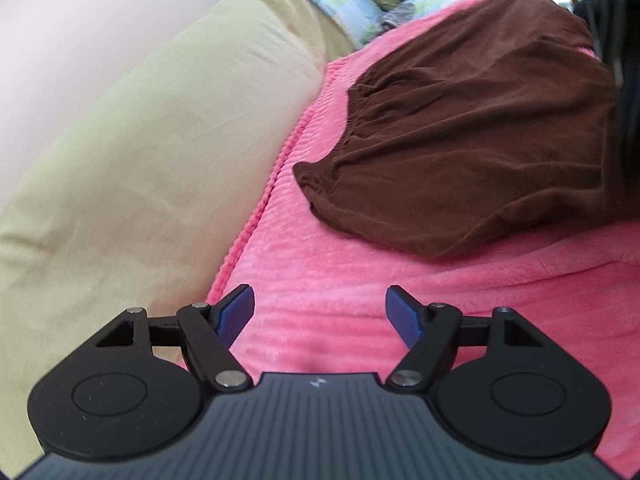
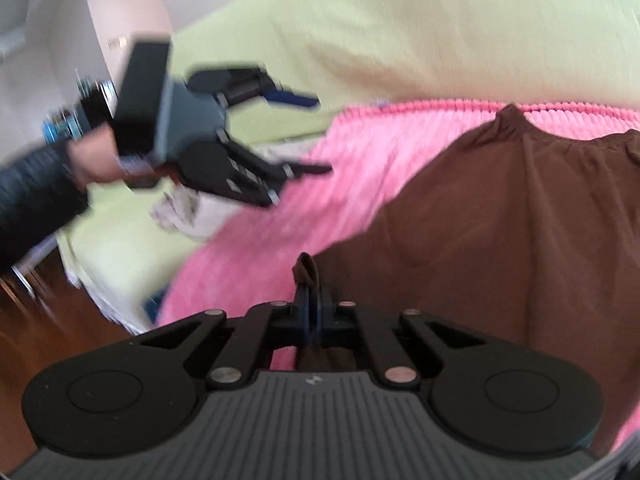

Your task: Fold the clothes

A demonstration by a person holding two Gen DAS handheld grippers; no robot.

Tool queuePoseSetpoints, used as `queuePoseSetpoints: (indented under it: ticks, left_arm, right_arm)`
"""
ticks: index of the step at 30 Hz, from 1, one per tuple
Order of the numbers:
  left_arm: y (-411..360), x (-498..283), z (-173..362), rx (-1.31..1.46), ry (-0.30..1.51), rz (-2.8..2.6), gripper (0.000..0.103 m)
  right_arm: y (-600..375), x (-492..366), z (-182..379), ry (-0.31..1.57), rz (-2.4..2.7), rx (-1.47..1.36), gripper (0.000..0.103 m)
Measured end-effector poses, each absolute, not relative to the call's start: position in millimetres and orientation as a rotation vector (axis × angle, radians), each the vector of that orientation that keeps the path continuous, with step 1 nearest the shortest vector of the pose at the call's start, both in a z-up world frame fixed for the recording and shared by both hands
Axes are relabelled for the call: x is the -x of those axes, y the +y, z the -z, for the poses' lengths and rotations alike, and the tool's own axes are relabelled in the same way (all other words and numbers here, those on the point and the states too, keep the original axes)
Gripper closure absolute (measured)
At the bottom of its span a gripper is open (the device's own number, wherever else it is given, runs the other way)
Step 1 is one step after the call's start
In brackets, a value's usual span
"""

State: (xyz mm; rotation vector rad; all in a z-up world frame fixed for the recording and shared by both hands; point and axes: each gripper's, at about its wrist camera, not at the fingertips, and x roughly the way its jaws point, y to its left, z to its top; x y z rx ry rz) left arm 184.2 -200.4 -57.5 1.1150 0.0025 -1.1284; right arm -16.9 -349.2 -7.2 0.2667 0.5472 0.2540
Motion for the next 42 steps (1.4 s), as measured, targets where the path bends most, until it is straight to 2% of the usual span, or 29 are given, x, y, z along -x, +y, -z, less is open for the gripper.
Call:
queuePoseSetpoints:
  ticks: [8, 10, 12, 13, 15, 16, 19, 23, 29, 34, 42]
  left_arm:
    - [-265.4, -212.7, 88.1, -1.307, -0.189, 1.273, 0.028]
    - [-284.4, -221.0, 97.6, -1.381, -0.255, 1.314, 0.03]
    - [-295.5, -221.9, 105.7, -1.469, -0.32, 1.348, 0.037]
    - [-299.5, -221.0, 109.6, -1.518, -0.35, 1.36, 0.043]
    - [-307.1, -218.8, 117.5, -1.623, -0.408, 1.379, 0.064]
    - [-311.1, -217.8, 118.3, -1.665, -0.401, 1.381, 0.084]
    - [-320.2, -213.8, 109.0, -1.717, -0.334, 1.375, 0.092]
    - [-342.2, -198.0, 55.6, -1.664, -0.231, 1.365, 0.093]
    - [-408.2, -166.7, -4.7, -1.554, -0.247, 1.339, 0.093]
    - [-505.4, -130.7, 2.0, -1.568, -0.247, 1.327, 0.093]
    - [-618.8, -98.4, 49.1, -1.637, -0.154, 1.36, 0.091]
  right_arm:
    - [-402.6, 52.9, -39.8, 0.401, -0.209, -0.289, 0.101]
    - [-411.4, 53.5, -37.0, 0.413, -0.196, -0.294, 0.101]
    - [-419.5, 52.7, -31.4, 0.431, -0.187, -0.307, 0.101]
    - [-422.9, 52.2, -28.2, 0.435, -0.184, -0.316, 0.101]
    - [-430.7, 51.9, -22.3, 0.441, -0.179, -0.34, 0.101]
    - [-433.4, 50.7, -20.6, 0.44, -0.182, -0.352, 0.101]
    - [-439.7, 49.0, -16.6, 0.436, -0.19, -0.382, 0.101]
    - [-455.3, 84.8, -29.8, 0.373, -0.187, -0.438, 0.101]
    - [-508.3, 156.1, -58.5, 0.183, 0.002, -0.492, 0.101]
    - [-580.1, 203.6, -36.8, 0.121, 0.22, -0.558, 0.101]
    - [-683.5, 234.1, 47.0, 0.224, 0.419, -0.793, 0.101]
